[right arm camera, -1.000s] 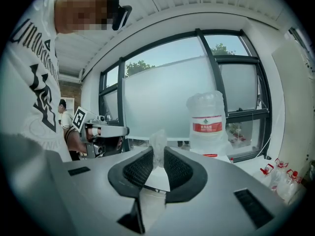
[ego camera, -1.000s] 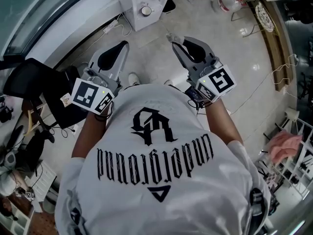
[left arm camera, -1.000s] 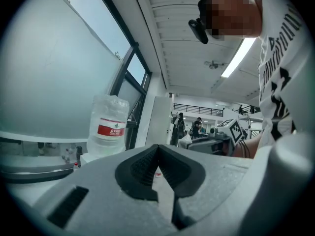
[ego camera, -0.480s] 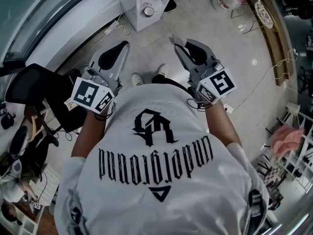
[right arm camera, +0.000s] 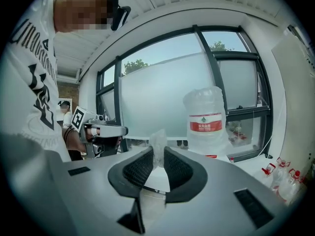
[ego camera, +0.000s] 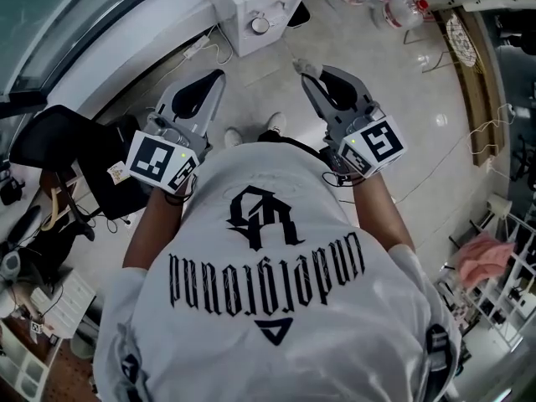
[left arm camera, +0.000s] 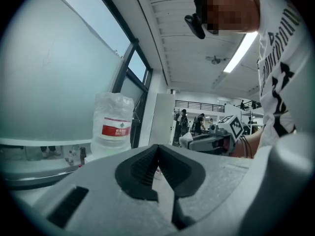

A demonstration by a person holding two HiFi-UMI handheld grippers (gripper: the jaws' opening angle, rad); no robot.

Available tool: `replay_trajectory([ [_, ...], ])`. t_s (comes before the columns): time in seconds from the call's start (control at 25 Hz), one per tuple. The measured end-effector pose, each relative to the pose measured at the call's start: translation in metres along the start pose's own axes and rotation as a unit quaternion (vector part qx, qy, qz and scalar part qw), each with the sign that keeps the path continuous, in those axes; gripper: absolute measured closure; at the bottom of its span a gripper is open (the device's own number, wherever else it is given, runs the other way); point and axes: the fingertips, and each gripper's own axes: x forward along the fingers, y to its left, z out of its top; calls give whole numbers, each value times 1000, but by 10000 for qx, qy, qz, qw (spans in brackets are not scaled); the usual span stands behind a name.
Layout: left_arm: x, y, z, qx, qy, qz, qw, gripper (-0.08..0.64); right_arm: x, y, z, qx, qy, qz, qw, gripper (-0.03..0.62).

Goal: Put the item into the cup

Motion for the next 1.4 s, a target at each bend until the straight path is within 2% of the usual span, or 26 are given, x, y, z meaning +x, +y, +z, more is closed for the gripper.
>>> replay_trajectory([
  [0.28, 40, -3, -2, -192, 42, 315, 9993, 546, -6, -40, -1, 44, 13, 324, 9995, 522],
  [0.64, 90, -21, -15, -144, 174, 541, 9983, 546, -24, -86, -19, 114, 47, 625, 9980, 522],
  [0.88, 111, -26, -29, 115, 481, 464, 9977, 546, -15, -109, -27, 254, 153, 616, 9977, 522],
  [1.04, 120, -19, -32, -89, 502, 371, 9980, 546, -7, -118, -26, 222, 171, 475, 9985, 522],
  [1.2, 131, -5, -47, 17, 728, 348, 9967, 546, 4, -133, -32, 313, 255, 321, 9987, 522],
  [1.4, 141, 12, -66, -121, 896, 328, 9954, 546, 18, -149, -45, 441, 368, 275, 9980, 522],
])
